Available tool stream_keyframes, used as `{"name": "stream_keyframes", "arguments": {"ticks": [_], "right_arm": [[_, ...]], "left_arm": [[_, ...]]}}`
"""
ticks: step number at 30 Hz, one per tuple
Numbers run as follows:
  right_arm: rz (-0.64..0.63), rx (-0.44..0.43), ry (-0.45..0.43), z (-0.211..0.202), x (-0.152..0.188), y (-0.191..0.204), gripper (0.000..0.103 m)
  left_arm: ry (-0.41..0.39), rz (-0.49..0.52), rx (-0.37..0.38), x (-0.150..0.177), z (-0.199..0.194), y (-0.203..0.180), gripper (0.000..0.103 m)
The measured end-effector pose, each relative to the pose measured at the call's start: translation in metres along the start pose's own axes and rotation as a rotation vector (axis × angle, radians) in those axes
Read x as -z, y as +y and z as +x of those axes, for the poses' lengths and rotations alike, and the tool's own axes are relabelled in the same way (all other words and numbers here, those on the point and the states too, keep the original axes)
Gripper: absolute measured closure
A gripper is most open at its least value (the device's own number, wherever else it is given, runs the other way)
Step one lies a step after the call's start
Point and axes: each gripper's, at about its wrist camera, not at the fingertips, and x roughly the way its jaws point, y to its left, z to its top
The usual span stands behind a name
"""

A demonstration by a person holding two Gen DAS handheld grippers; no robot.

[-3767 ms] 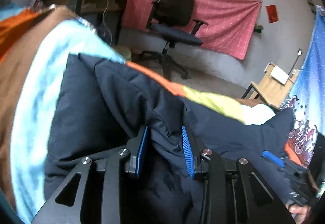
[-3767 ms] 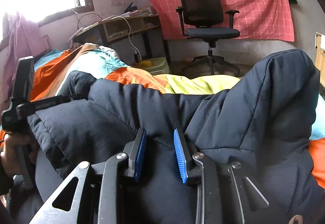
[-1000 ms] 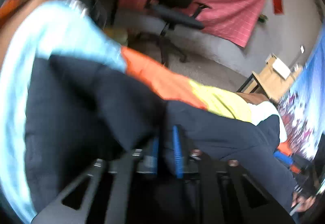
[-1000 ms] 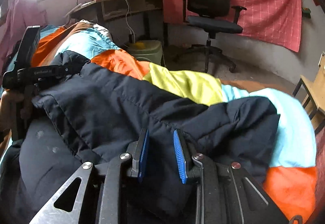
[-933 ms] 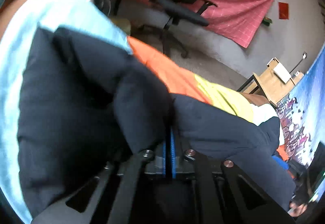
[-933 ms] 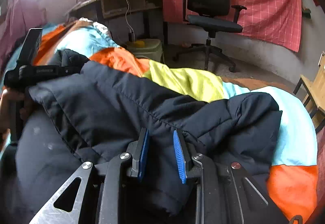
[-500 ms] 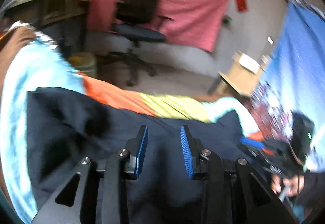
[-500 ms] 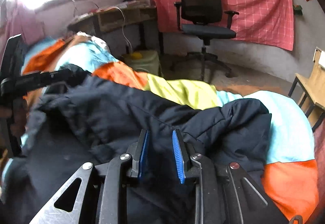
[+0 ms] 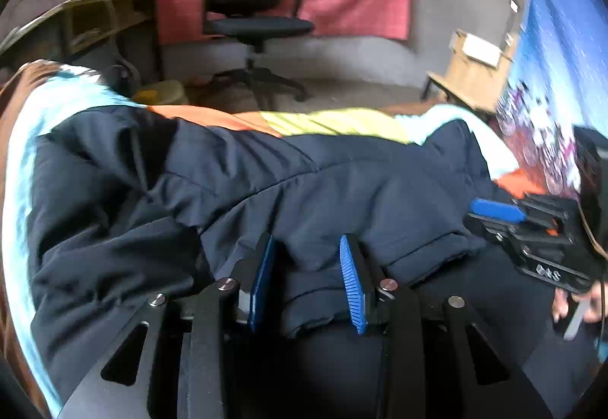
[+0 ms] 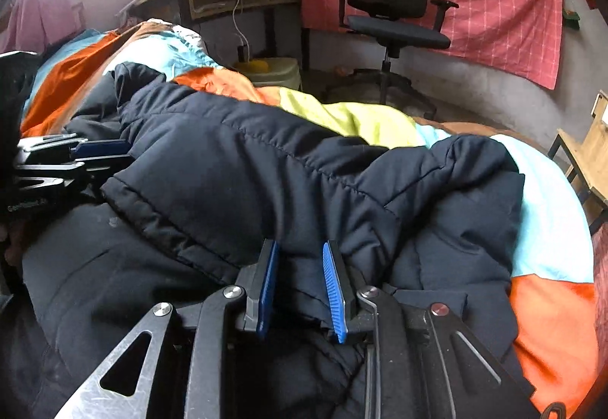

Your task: Fold large clothes

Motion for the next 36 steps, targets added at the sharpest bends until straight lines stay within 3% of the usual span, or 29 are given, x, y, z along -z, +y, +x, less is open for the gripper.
{"name": "stream_keyframes", "arguments": {"ticks": [1,3,4,8,12,13,16,21,27,36], "right_arm": [[0.013,-0.002,-0.016,-0.009,0.000,-0.002,0.070],[0.045,-0.023,-0.052,-0.027,0.002,-0.008,0.034],[0.059,-0.028,-0.082,-0.040,0.004,-0.012,0.031],[0.048,-0.029,-0.113,-0.068,0.008,-0.014,0.029],[0.049,-0.009,-0.130,-0.092,0.019,-0.015,0.020],[0.067,-0.014,-0.144,-0.100,0.024,-0.017,0.018],[0.117,-0.027,-0.172,-0.116,0.034,-0.022,0.011],[0.169,-0.041,-0.191,-0.141,0.050,-0.024,0.003],[0.207,-0.046,-0.193,-0.171,0.068,-0.021,0.000],[0.222,-0.058,-0.167,-0.211,0.084,-0.014,0.000]], "left_arm": [[-0.009,-0.014,-0.011,-0.005,-0.002,-0.003,0.063],[-0.033,-0.049,-0.041,-0.009,-0.011,-0.008,0.052],[-0.041,-0.067,-0.059,-0.010,-0.016,-0.010,0.049],[-0.050,-0.126,-0.108,-0.009,-0.034,-0.018,0.045],[-0.071,-0.170,-0.146,-0.001,-0.057,-0.035,0.041],[-0.081,-0.177,-0.149,0.001,-0.062,-0.040,0.037],[-0.101,-0.199,-0.157,0.008,-0.086,-0.055,0.005],[-0.127,-0.166,-0.214,0.018,-0.120,-0.087,0.004],[-0.165,-0.157,-0.266,0.038,-0.155,-0.114,0.002],[-0.101,-0.173,-0.311,0.069,-0.189,-0.136,0.002]]}}
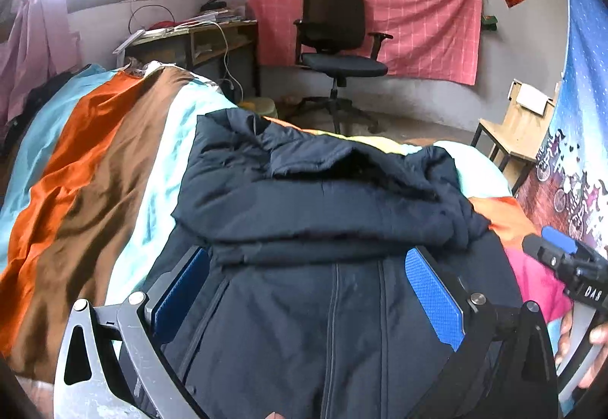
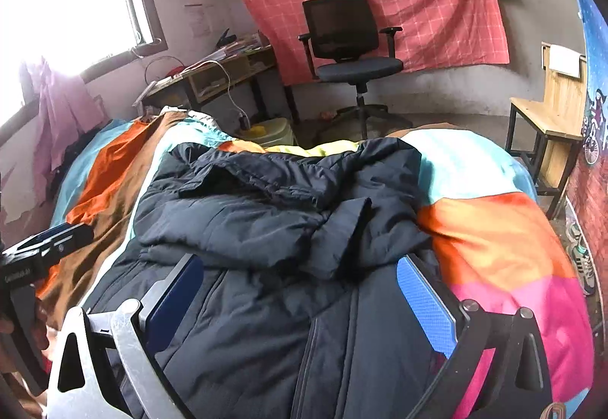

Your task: Fold large clothes

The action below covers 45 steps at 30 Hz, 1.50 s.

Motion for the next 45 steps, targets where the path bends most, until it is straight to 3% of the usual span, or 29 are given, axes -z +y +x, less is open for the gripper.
{"name": "stream_keyframes", "arguments": {"ticks": [10,23,33,45], "right_arm": [[-0.027,0.030,0.017,-0.024,0.034,0.024,0.000],[-0.061,0.056,0.001,-0.058,0.089,0.062,0.000],[-0.044,0.079,0.031,-0.066,0.115,0.079,0.000],[-0.137,0.059,0.167,-0.060,0.164,0.087,0.000]], "left_arm": [[-0.039,-0.012,0.049,0.045,-0.010,0.007,0.002],[0.009,0.136,0.083,0.094,-0.031,0.023,0.002],[-0.005,0.159,0.101,0.132,-0.049,0.048,0.002],[0.075,0.224,0.117,0.178,-0.054,0.064,0.002]]}}
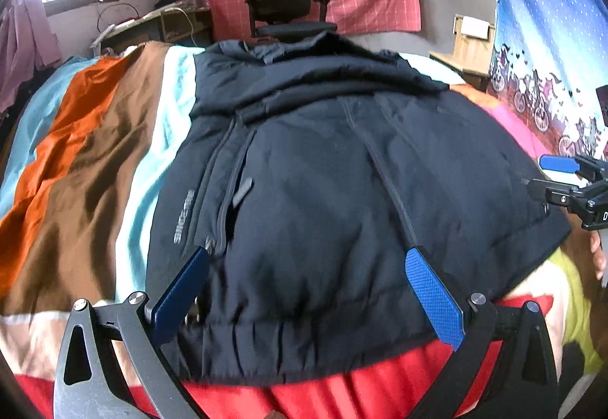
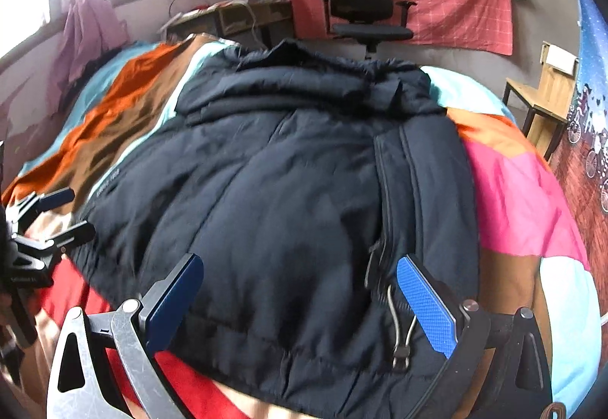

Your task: Fold large clothes

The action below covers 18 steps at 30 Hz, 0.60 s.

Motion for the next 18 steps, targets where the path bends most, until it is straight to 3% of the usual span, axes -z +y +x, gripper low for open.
{"name": "stream_keyframes", "arguments": {"ticks": [18], "right_arm": [[-0.085,-0.021,0.165,0.009,0.041,0.001,0.000]], "left_arm": [[0.120,0.078,-0.013,0.046,0.000,0.011,0.002]]}}
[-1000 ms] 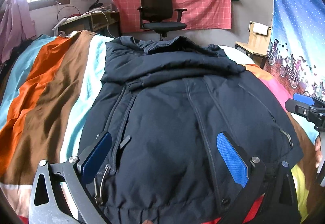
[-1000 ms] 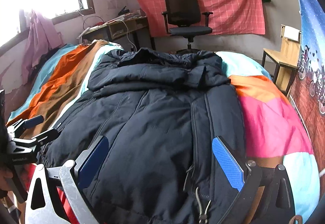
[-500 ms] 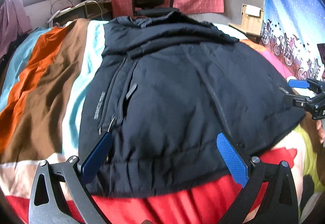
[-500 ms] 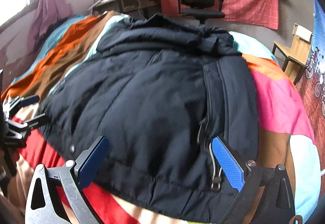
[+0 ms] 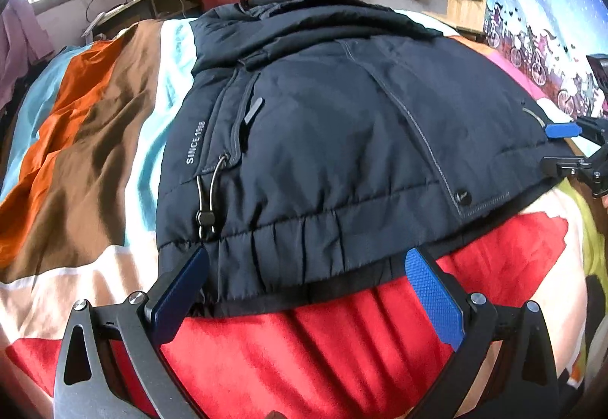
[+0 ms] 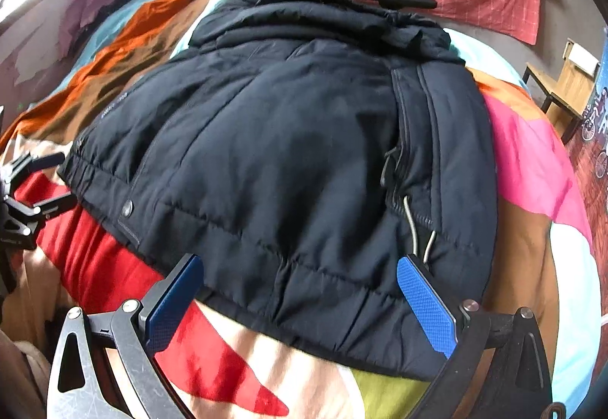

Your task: Fold large clothes

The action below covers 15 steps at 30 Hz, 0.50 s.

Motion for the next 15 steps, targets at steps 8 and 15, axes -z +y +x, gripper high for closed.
{"name": "stream_keyframes", "arguments": {"ticks": [8,15], "right_arm": [[-0.113,0.026,0.069,0.011,0.010,0.006,0.000],[-0.250,0.063,0.109,0.015,0.021,0.011,0.000]], "left_arm": [[0.060,0.022,-0.025,0.007,0.010,-0.001,0.002],[0.092,0.061,-0.052,0.016,0.016,-0.002,0.002]]}}
